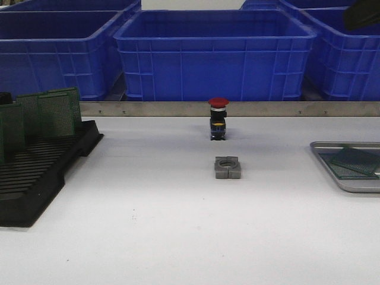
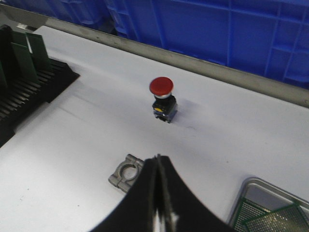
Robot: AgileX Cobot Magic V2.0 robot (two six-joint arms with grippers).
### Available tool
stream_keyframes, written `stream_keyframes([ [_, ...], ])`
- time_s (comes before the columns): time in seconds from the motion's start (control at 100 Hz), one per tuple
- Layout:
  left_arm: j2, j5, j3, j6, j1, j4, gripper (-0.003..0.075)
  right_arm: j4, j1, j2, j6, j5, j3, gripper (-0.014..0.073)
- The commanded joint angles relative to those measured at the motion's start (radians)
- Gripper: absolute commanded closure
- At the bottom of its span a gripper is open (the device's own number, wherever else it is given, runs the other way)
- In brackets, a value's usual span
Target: Place circuit board on tray
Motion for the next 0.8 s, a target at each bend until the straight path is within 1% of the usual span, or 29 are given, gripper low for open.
stream_keyframes([
  [0.0, -0.122, -0.104, 0.046, -0.025, 0.002, -0.051, 0.0741, 0.058, 0.065, -0.098, -0.012, -0.083, 0.016, 0.0655],
  [0.17, -0.316, -0.328, 0.293, -0.040, 0.002, -0.068, 0.0741, 0.083, 0.190, -0.247, -0.014, -0.265, 0.108, 0.0655],
  [0.27, -0.428, -0.487, 0.458, -0.040, 0.002, -0.081, 0.0741, 0.083, 0.232, -0.327, -0.032, -0.335, 0.154, 0.0655],
  [0.38, -0.551, -0.614, 0.618, -0.040, 0.002, -0.092, 0.0741, 0.083, 0.248, -0.415, -0.044, -0.337, 0.211, 0.0655],
  [0.56, -0.750, -0.788, 0.892, 0.012, 0.002, -0.178, 0.0741, 0.083, 0.248, -0.572, -0.044, -0.364, 0.324, 0.0655],
  [0.64, -0.841, -0.871, 1.013, 0.012, 0.002, -0.214, 0.0741, 0.083, 0.248, -0.651, -0.044, -0.382, 0.381, 0.0655],
  [0.79, -1.025, -0.970, 1.196, 0.012, 0.002, -0.241, 0.0741, 0.083, 0.248, -0.812, -0.044, -0.385, 0.471, 0.0655],
])
